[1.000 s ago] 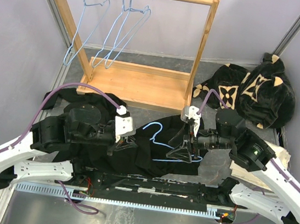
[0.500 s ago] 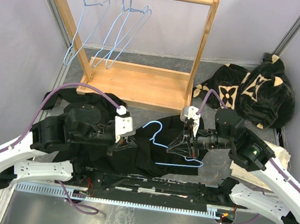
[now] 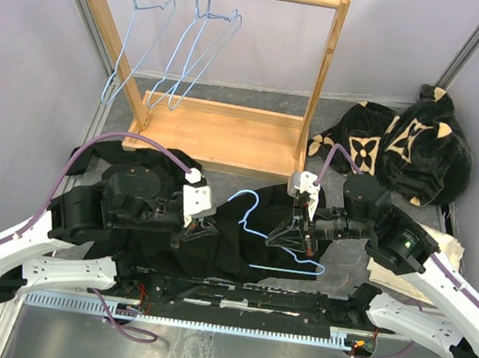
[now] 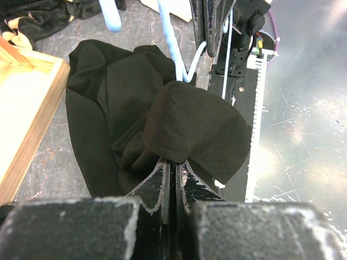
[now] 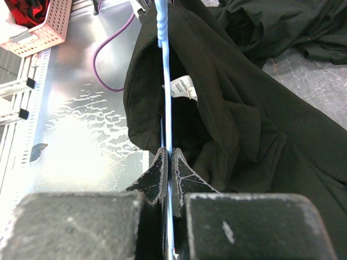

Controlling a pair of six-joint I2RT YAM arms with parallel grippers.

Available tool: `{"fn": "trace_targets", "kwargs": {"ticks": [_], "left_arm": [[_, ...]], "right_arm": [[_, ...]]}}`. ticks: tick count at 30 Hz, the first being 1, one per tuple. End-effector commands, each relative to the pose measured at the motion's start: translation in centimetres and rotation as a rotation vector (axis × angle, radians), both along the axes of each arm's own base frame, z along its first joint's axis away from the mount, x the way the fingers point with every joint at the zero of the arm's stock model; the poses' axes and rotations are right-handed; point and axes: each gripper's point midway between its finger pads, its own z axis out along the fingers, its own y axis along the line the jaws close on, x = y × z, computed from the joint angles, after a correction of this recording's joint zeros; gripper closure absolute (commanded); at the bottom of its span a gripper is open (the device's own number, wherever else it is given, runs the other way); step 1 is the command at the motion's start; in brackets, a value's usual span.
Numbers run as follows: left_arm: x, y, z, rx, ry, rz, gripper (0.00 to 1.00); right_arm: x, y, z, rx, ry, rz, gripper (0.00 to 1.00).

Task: Place the shirt on the hanger
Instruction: Hang the shirt on the hanger.

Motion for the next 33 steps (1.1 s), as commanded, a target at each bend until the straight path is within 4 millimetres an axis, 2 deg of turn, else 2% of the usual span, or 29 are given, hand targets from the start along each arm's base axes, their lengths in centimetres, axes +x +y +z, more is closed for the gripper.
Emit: {"fn": "trace_targets", "kwargs": {"ticks": [1,9,15,19,22,23,27,28,31,33], "left_arm": [[-0.8,-1.2,2.8,-0.114,0.032,-0.028,0.97],[-1.7,-2.5,2.4,-0.132,0.082,-0.088,0.85],[-2.0,-3.3,1.8,-0.136,0.113,-0.117,0.82],[-2.0,-3.7,1.5,-0.131,0.118,-0.124,0.83],[-2.1,-3.8,1.5,-0.129,0.116,-0.13,0.96],[-2.0,-3.8,1.5,-0.128,0.114,-0.129,0.97],[-1.7,-3.4,1.4,-0.116,0.105,-0.105,0.97],[-1.5,-3.2,1.4,-0.114,0.101,-0.093,0.97],[-0.8,-2.3,1.4,-0.102,0.084,-0.037,0.97],[-0.1,-1.7,1.6,-0.104,0.071,0.018,0.97]], "right_arm": [[0.4,0.4,1.8,0.061,-0.057,-0.002,1.0],[0.7,0.8,2.3,0.082,-0.068,-0.003,1.0],[0.7,1.0,2.4,0.087,-0.069,-0.002,1.0],[0.7,1.1,2.4,0.09,-0.07,0.0,1.0],[0.7,1.1,2.3,0.09,-0.07,-0.002,1.0],[0.8,1.0,2.3,0.09,-0.071,-0.005,1.0],[1.2,0.4,2.2,0.075,-0.09,-0.046,1.0],[1.3,0.2,2.2,0.066,-0.097,-0.065,0.99],[2.3,-1.1,2.1,0.03,-0.122,-0.159,0.85],[2.6,-2.3,2.2,0.01,-0.134,-0.225,0.72]]}}
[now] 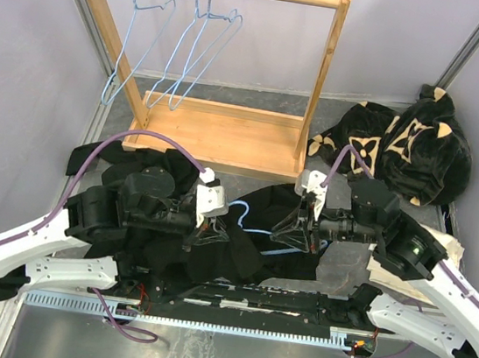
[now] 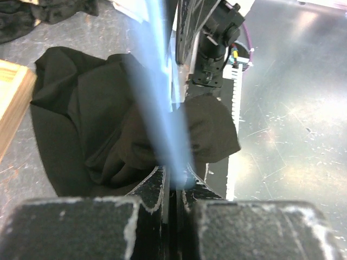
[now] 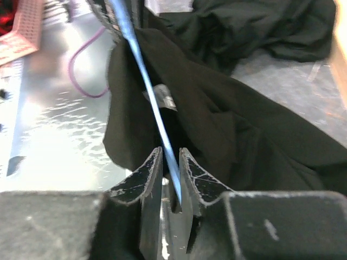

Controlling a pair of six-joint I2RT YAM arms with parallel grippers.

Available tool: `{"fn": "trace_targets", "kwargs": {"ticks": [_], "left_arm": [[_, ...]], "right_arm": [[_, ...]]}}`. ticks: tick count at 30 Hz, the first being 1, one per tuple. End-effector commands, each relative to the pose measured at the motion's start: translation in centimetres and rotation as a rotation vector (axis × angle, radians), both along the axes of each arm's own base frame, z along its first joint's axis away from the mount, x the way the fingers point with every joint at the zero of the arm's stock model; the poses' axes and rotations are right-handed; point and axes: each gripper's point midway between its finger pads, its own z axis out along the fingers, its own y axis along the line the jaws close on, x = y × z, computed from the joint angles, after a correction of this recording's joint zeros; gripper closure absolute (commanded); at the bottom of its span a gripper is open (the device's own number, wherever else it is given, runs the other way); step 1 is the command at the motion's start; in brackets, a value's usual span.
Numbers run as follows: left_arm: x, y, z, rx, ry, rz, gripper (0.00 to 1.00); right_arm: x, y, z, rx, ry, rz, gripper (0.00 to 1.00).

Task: Place the shirt on the hanger
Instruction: Hang the shirt on the hanger.

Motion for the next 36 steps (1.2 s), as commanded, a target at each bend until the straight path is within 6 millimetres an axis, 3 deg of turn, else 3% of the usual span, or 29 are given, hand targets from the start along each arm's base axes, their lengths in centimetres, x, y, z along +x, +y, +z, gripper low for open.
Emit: {"fn": "trace_targets", "kwargs": {"ticks": [1,3,6,10,16,23,29,36], "left_arm": [[1.2,1.3,2.2,-0.057,-0.032,0.106,0.97],[1.7,1.8,2.2,-0.05,-0.034,0.153,0.97],[2.5,2.4,1.8,-0.032,-0.034,0.21,0.97],[3.2,2.5,1.2,-0.02,-0.032,0.256,0.97],[4.3,2.5,1.0,-0.007,-0.045,0.314,0.97],[5.1,3.0,1.6,-0.024,-0.05,0.371,0.97],[5.5,3.4,1.9,-0.028,-0.061,0.402,0.97],[5.9,3.9,3.1,-0.062,-0.073,0.437,0.97]], "right_arm": [[2.1,-2.6,1.9,0.003,-0.091,-0.205,0.65],[2.7,-3.9,2.4,0.011,-0.098,-0.294,0.54],[4.3,-6.4,2.7,0.02,-0.087,-0.49,0.46],[6.4,-10.3,2.3,0.019,-0.036,-0.772,0.45],[7.6,-14.5,-0.6,0.014,0.103,-1.082,0.42],[7.7,-15.5,-3.9,0.056,0.234,-1.215,0.35],[7.5,-15.5,-5.3,0.064,0.292,-1.244,0.24],[7.0,-13.4,-7.5,0.076,0.409,-1.189,0.23]]}}
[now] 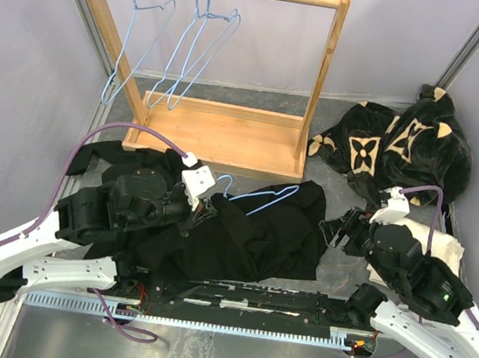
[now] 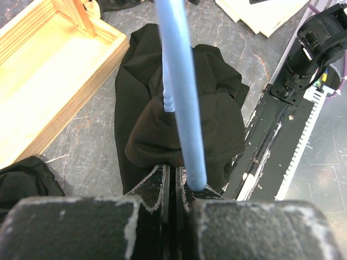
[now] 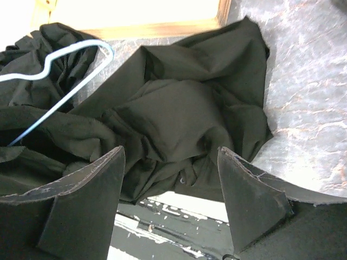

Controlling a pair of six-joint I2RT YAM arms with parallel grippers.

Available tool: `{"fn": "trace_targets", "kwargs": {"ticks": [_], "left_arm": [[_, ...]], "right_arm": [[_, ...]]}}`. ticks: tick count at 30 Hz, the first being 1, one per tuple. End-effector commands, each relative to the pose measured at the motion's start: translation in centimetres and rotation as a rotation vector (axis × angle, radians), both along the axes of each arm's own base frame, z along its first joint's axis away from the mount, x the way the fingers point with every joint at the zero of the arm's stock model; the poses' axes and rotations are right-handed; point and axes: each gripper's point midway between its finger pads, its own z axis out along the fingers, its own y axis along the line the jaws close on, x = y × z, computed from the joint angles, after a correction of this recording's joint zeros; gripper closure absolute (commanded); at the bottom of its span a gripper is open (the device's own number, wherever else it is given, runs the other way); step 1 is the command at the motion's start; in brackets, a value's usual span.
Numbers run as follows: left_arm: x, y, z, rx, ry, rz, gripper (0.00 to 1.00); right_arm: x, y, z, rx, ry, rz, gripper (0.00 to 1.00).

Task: Place the shirt on the hanger
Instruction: Hang the shirt on the hanger.

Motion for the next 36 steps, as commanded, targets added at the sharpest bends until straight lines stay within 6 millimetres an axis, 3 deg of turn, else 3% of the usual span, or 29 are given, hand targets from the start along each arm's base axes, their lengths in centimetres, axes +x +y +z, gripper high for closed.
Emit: {"fn": "trace_targets", "kwargs": {"ticks": [1,8,14,19,27,36], "left_arm": [[0.4,0.3,3.7,-0.119,-0.03,0.043,0.97],[0.0,0.3,4.8,-0.142,-0.04,0.021,0.97],[-0.5,0.5,5.6,-0.167,-0.046,-0.001,0.97],[-1.2,0.1,6.0,-0.187,-0.046,-0.046,0.97],[-1.5,0.0,6.1,-0.191,-0.045,-0.068,0.97],[-1.4,-0.3,5.8,-0.188,-0.045,-0.07,0.97]], "right_arm": [[-0.1,1.9,-0.5,0.116,0.034,0.017,0.23],[0.4,5.8,-1.2,0.283,0.029,0.096,0.19],[1.2,9.1,-3.4,0.457,0.07,0.114,0.18],[2.3,11.9,-3.0,0.581,0.043,0.155,0.19],[3.1,12.5,-2.1,0.67,-0.03,0.159,0.19],[1.3,14.5,-5.6,0.602,0.129,0.259,0.32]]}}
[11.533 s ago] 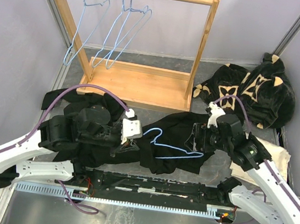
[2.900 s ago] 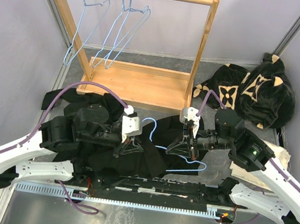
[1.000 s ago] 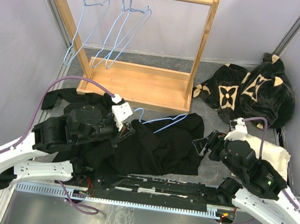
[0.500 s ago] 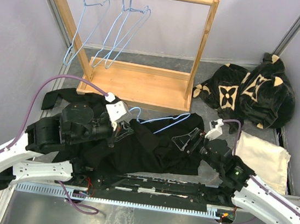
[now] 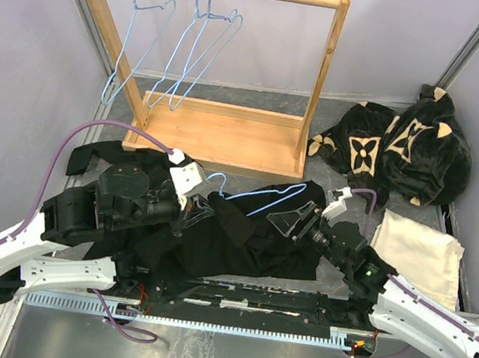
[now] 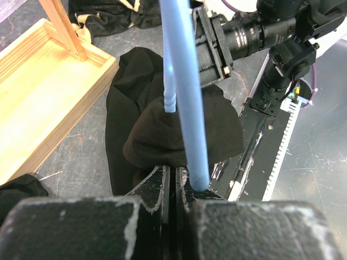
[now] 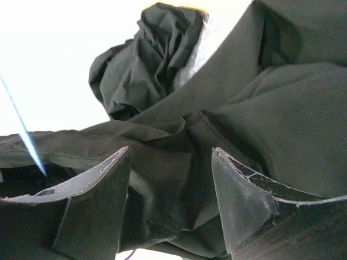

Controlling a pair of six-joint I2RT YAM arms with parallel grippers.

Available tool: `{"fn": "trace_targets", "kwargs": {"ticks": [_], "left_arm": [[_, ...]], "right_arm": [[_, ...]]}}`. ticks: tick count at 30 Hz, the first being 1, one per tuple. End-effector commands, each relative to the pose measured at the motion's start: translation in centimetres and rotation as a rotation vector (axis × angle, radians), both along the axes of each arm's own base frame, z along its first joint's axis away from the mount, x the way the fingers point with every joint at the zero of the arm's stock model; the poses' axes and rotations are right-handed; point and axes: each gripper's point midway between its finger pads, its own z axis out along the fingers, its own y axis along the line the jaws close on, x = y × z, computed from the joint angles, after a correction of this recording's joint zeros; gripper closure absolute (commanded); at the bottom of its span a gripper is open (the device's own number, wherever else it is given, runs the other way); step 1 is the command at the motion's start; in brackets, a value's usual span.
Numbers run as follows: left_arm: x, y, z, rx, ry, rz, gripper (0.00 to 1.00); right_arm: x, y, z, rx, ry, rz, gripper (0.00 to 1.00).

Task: Place the shirt on the hanger
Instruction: Hang the shirt on the hanger.

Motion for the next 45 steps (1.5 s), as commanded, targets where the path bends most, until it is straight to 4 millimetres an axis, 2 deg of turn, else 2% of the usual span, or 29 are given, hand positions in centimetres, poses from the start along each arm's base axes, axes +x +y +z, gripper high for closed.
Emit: {"fn": "trace_targets", "kwargs": {"ticks": [1,6,9,14,16,18,23,27,30,31,34,37,41,45], "left_arm": [[-0.1,-0.6,3.1,-0.103,-0.028,-0.01,0.97],[0.0,-0.8,3.0,-0.1,-0.025,-0.012,0.97],[0.1,-0.8,3.0,-0.103,-0.027,-0.004,0.97],[0.1,-0.8,2.8,-0.1,-0.026,-0.004,0.97],[0.1,-0.8,2.7,-0.099,-0.025,-0.004,0.97],[0.1,-0.7,2.7,-0.101,-0.024,-0.003,0.97],[-0.1,-0.3,2.6,-0.108,-0.023,0.003,0.97],[-0.4,0.0,2.7,-0.114,-0.02,-0.007,0.97],[-0.6,0.2,3.0,-0.123,-0.019,-0.01,0.97],[-0.6,0.2,3.0,-0.125,-0.018,-0.01,0.97],[-0.6,0.3,3.2,-0.13,-0.022,-0.01,0.97],[-0.6,0.3,3.2,-0.129,-0.021,-0.01,0.97],[-0.6,0.3,3.3,-0.131,-0.022,-0.01,0.97],[-0.6,0.3,3.5,-0.134,-0.024,-0.01,0.97]], "right_arm": [[-1.4,1.8,0.2,0.035,0.018,0.117,0.32],[-2.1,1.7,-1.1,0.047,0.047,0.132,0.28],[-1.9,1.6,-0.8,0.064,0.041,0.116,0.3],[-1.5,1.8,0.8,0.144,0.004,0.1,0.69],[-1.3,1.7,1.2,0.174,-0.002,0.085,0.9],[-1.0,1.5,1.6,0.19,-0.015,0.066,1.0],[0.1,-0.2,2.5,0.115,-0.053,-0.027,1.0],[1.3,-3.1,1.4,-0.004,-0.025,-0.173,1.0],[1.7,-3.7,1.7,-0.02,-0.037,-0.205,1.0],[1.6,-3.4,2.0,-0.017,-0.044,-0.187,0.99],[0.8,-1.8,2.5,-0.011,-0.05,-0.092,0.7],[-0.6,0.0,4.0,0.031,-0.091,0.035,0.42],[-2.2,0.9,5.8,0.082,-0.137,0.142,0.23],[-2.8,0.8,6.0,0.121,-0.129,0.153,0.19]]}}
